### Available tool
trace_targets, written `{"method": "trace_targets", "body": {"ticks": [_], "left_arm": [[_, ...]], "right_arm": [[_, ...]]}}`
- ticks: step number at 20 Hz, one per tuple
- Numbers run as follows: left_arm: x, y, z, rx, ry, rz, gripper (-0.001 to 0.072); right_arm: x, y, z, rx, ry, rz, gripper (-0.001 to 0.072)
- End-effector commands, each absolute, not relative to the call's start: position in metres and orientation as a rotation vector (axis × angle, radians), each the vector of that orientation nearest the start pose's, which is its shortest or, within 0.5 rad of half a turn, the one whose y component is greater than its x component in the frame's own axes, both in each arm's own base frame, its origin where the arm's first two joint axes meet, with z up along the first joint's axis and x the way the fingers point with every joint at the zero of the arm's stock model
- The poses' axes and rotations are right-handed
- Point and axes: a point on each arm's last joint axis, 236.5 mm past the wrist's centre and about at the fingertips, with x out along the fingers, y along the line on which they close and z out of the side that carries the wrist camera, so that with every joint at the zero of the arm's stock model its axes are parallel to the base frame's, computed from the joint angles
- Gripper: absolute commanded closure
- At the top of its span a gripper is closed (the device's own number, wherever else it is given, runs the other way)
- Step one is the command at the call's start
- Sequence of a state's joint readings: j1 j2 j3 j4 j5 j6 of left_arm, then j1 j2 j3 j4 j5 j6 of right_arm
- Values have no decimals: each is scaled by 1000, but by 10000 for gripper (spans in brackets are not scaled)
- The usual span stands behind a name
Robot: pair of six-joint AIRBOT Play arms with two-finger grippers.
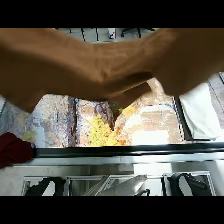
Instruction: Fold the shirts.
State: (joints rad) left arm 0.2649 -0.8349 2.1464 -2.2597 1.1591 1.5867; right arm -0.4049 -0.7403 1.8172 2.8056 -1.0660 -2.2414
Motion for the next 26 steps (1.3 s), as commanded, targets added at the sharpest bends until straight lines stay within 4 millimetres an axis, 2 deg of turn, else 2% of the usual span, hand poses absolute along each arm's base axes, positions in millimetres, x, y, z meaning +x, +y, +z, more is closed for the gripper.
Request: {"method": "trace_targets", "body": {"ticks": [1, 3, 5, 6, 8, 10, 12, 13, 15, 16, 17, 18, 20, 21, 23, 26], "left_arm": [[195, -74, 590, -214, -208, -318, 688], [238, -63, 551, -271, -81, -301, 687], [286, -51, 498, -336, 72, -280, 687], [309, -49, 470, -364, 151, -287, 688], [355, -51, 405, -393, 331, -308, 688], [402, -63, 324, -392, 535, -342, 688], [440, -76, 233, -380, 730, -356, 687], [456, -76, 188, -378, 815, -332, 688], [481, -65, 99, -361, 965, -260, 687], [490, -59, 59, -368, 1027, -231, 687], [498, -52, 29, -385, 1070, -207, 687], [507, -50, 4, -406, 1108, -197, 687], [525, -46, -27, -417, 1159, -194, 688], [535, -47, -33, -414, 1169, -202, 687], [558, -49, -32, -402, 1146, -219, 687], [584, -54, -15, -385, 1103, -244, 687]], "right_arm": [[164, 112, 606, -157, -487, 422, 691], [187, 101, 596, -115, -426, 412, 691], [226, 92, 573, -62, -311, 445, 691], [252, 85, 554, -18, -227, 468, 691], [316, 70, 496, 110, -19, 521, 691], [381, 64, 413, 245, 202, 569, 691], [438, 59, 305, 363, 424, 548, 691], [461, 53, 246, 411, 525, 501, 691], [493, 43, 147, 508, 669, 409, 691], [504, 39, 105, 556, 723, 370, 691], [515, 36, 73, 589, 764, 343, 691], [526, 34, 50, 644, 782, 319, 691], [548, 26, 19, 762, 778, 266, 691], [557, 21, 8, 773, 777, 243, 691], [569, 14, -2, 781, 771, 219, 691], [579, 2, 1, 765, 738, 193, 691]]}}
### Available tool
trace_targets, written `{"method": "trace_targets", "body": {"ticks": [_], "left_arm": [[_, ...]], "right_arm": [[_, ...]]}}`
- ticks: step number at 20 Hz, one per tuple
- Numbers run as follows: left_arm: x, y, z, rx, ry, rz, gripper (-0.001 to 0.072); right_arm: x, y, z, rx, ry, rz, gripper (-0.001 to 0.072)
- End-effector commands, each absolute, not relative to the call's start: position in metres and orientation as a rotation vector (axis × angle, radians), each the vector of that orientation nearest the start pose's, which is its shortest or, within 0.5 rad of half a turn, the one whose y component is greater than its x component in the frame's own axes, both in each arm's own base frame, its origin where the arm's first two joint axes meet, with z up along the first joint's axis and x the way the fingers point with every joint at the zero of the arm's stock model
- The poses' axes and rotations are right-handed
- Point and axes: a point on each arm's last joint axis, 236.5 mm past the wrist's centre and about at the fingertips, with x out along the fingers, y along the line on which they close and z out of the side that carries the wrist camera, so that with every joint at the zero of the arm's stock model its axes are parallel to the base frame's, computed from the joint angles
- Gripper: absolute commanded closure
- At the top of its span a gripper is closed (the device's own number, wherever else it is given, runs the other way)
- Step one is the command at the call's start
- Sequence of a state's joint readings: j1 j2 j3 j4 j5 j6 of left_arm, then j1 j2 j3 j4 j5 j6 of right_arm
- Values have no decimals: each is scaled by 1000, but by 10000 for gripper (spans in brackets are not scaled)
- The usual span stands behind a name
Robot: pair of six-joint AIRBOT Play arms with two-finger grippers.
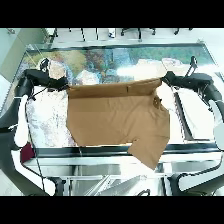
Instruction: Fold the shirts.
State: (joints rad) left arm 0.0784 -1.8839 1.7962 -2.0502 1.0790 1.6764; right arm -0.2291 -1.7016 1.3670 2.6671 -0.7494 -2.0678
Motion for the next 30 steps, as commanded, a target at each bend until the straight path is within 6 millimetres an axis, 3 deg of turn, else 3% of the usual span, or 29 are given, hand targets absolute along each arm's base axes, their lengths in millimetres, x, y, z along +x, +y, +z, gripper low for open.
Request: {"method": "trace_targets", "body": {"ticks": [1, 3, 5, 8, 11, 15, 22, 23, 24, 25, 26, 27, 30], "left_arm": [[586, -57, -12, -381, 1106, -253, 687], [578, -61, -13, -356, 1159, -275, 687], [564, -57, -21, -332, 1229, -257, 687], [538, -45, -48, -294, 1349, -207, 687], [525, -43, -76, -310, 1402, -181, 688], [521, -43, -94, -321, 1410, -165, 688], [527, -56, -92, -315, 1384, -183, 685], [525, -59, -92, -312, 1391, -190, 570], [523, -62, -88, -306, 1403, -199, 243], [522, -62, -82, -302, 1409, -207, -1], [520, -63, -73, -294, 1419, -219, 3], [518, -64, -61, -283, 1433, -234, 3], [507, -47, -17, -266, 1469, -254, 3]], "right_arm": [[578, -1, 1, 759, 739, 189, 691], [568, -3, -11, 706, 797, 191, 691], [548, -10, -38, 633, 920, 136, 691], [521, -10, -72, 542, 1050, 101, 691], [509, -3, -91, 548, 1087, 95, 692], [506, 1, -96, 556, 1100, 91, 691], [511, 12, -88, 620, 1080, 108, 690], [513, 15, -84, 641, 1071, 117, 690], [514, 18, -78, 656, 1065, 127, 683], [515, 21, -71, 672, 1056, 138, 617], [516, 24, -62, 682, 1045, 151, 443], [516, 23, -49, 678, 1037, 165, 340], [504, 9, 0, 683, 1004, 199, 339]]}}
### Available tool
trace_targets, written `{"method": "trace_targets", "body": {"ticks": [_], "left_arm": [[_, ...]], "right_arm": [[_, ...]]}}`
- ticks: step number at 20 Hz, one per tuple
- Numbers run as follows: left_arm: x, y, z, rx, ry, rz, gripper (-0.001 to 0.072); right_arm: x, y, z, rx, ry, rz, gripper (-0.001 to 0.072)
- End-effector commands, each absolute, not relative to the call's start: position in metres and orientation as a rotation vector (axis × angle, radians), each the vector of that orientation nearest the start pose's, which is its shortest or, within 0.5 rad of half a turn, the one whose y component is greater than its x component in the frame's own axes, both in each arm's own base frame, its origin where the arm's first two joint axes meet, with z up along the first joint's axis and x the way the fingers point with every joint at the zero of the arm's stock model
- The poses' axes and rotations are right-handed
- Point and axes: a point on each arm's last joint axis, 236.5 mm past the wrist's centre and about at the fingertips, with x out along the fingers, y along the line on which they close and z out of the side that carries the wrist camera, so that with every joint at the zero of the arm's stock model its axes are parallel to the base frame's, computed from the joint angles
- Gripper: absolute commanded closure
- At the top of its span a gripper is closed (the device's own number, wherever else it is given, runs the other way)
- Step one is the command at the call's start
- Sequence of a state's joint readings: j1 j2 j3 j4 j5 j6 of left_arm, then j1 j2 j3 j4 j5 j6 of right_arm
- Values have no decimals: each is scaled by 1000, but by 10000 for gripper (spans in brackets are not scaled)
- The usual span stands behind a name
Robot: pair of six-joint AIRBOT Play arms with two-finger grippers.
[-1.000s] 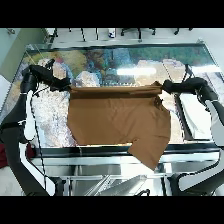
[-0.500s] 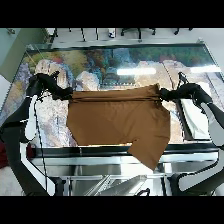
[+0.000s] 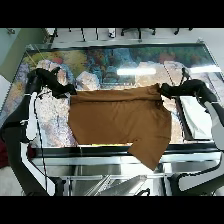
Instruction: Fold the shirts.
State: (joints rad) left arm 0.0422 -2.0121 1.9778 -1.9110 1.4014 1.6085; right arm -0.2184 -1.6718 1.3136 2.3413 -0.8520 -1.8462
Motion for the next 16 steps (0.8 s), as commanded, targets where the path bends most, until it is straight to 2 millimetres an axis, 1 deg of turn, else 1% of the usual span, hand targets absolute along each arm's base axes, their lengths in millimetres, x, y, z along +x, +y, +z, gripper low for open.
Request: {"method": "trace_targets", "body": {"ticks": [1, 2, 3, 4, 5, 7, 8, 9, 10, 11, 12, 13, 14, 15, 16], "left_arm": [[497, -39, -4, -270, 1489, -251, 3], [484, -29, 4, -283, 1513, -241, 3], [470, -21, 7, -301, 1538, -228, 4], [452, -15, 7, -325, 1566, -212, 4], [433, -11, 3, -340, 1594, -210, 4], [387, -11, -17, -363, 1655, -215, 4], [365, -19, -29, -395, 1676, -238, 5], [343, -35, -41, -456, 1686, -297, 4], [325, -54, -50, -517, 1687, -355, 4], [308, -69, -61, -573, 1685, -387, 4], [292, -79, -73, -594, 1688, -400, 4], [280, -82, -85, -595, 1701, -388, 4], [270, -84, -96, -596, 1716, -375, 4], [263, -86, -105, -600, 1723, -362, 4], [261, -87, -112, -608, 1718, -344, 4]], "right_arm": [[493, -1, 14, 681, 1010, 206, 343], [479, -11, 26, 675, 1024, 210, 347], [460, -22, 34, 668, 1052, 208, 347], [438, -30, 36, 662, 1093, 200, 347], [412, -39, 33, 662, 1138, 186, 347], [358, -50, 16, 697, 1213, 145, 347], [337, -55, 8, 744, 1229, 116, 347], [314, -58, -4, 809, 1250, 79, 347], [295, -61, -15, 869, 1271, 51, 347], [277, -60, -25, 933, 1301, 33, 345], [264, -58, -34, 979, 1331, 26, 330], [248, -55, -46, 1005, 1373, 12, 227], [237, -51, -55, 1011, 1412, 4, 201], [226, -45, -64, 1014, 1452, 1, 202], [217, -39, -71, 1028, 1479, 3, 202]]}}
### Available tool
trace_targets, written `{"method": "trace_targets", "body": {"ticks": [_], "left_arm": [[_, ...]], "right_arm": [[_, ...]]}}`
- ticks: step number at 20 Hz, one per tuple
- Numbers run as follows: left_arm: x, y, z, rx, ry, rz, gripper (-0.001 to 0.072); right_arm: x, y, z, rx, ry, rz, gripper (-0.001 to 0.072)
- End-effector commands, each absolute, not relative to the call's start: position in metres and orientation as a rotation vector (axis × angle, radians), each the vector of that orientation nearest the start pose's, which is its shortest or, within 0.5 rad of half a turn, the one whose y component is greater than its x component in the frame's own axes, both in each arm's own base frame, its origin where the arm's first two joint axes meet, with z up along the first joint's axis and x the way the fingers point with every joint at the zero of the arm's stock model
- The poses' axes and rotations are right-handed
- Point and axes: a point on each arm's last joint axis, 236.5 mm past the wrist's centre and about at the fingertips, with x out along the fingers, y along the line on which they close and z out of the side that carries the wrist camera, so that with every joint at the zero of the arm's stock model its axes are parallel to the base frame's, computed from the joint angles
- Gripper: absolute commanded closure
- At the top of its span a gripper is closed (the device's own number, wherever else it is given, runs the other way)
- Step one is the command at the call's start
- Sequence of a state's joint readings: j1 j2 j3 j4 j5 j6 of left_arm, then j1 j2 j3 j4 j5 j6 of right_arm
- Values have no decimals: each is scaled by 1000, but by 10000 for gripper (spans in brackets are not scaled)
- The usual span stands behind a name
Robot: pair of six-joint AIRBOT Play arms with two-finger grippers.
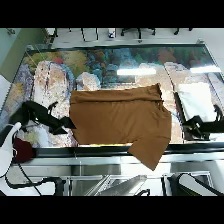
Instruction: Fold the shirts.
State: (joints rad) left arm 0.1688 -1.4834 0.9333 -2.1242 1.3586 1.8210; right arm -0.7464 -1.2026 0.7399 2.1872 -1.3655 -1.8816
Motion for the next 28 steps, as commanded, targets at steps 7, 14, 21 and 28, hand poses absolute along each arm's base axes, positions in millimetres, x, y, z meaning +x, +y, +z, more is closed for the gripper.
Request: {"method": "trace_targets", "body": {"ticks": [7, 14, 21, 28], "left_arm": [[280, -85, -110, -585, 1655, -329, 355], [293, -102, -116, -501, 1602, -345, 687], [272, -87, -94, -556, 1661, -363, 688], [245, -31, -68, -481, 1675, -209, 688]], "right_arm": [[191, -1, -102, 1076, 1566, 2, 207], [183, 49, -122, 1007, 1705, 120, 214], [214, 85, -100, 972, 1611, 299, 690], [195, 25, -94, 862, 1602, -73, 690]]}}
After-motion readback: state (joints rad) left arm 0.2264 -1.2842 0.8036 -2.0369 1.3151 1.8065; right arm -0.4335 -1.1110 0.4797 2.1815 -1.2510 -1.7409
